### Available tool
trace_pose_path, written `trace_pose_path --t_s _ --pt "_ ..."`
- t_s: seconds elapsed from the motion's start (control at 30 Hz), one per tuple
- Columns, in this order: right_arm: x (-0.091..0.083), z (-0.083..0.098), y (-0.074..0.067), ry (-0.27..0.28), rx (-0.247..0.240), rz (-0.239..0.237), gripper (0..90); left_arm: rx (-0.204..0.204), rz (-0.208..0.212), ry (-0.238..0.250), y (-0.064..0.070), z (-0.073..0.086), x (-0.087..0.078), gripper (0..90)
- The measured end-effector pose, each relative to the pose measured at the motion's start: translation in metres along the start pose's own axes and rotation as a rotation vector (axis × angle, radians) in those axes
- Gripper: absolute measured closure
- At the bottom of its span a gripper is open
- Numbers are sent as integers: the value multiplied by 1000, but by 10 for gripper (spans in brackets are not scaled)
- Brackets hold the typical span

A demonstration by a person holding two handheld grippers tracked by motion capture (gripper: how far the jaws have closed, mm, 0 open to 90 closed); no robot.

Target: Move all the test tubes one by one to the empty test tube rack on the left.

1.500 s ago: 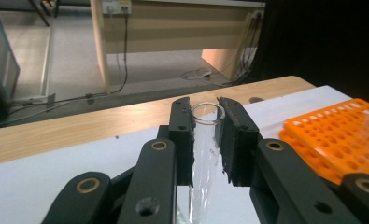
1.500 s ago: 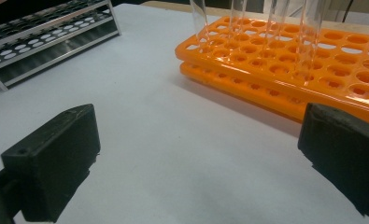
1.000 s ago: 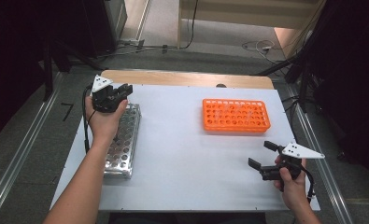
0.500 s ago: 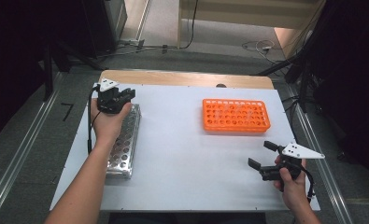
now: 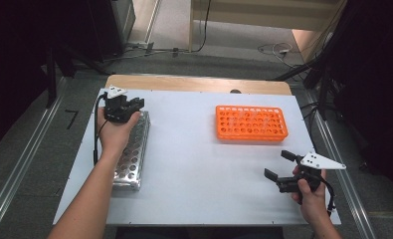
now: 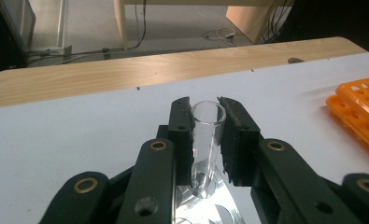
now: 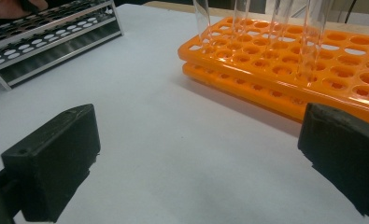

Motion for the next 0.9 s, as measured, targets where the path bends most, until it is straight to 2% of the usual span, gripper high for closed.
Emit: trace_pose_path --t_s 0.17,0.43,0.57,0.67,0.73,0.8,0.9 --pt "0 0 -1 -1 0 1 0 5 0 -45 0 7 2 735" --pt "1 0 -2 -1 -7 -3 0 -10 11 -76 -2 14 5 735" --pt "1 1 -2 -4 -7 -1 0 -14 34 -91 0 16 7 715" --pt "1 0 -2 -5 -7 -3 0 -12 37 -83 1 15 6 636" --pt "1 0 -2 -5 -5 -2 0 -7 22 -76 0 13 4 583" --pt "1 0 -2 -5 -1 -4 0 -11 38 -55 3 10 0 515" --pt "2 0 -3 -11 2 -7 0 15 64 -24 10 6 -5 359"
Point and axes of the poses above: each handheld gripper's, and its own axes: x roughly forward along the jaws, z roughly out of its underside, y roughly to its right, the point moved 10 cm from there along x, roughly forward along the jaws, and after that the axes turned 14 degrees about z, right-handed, at the moved point
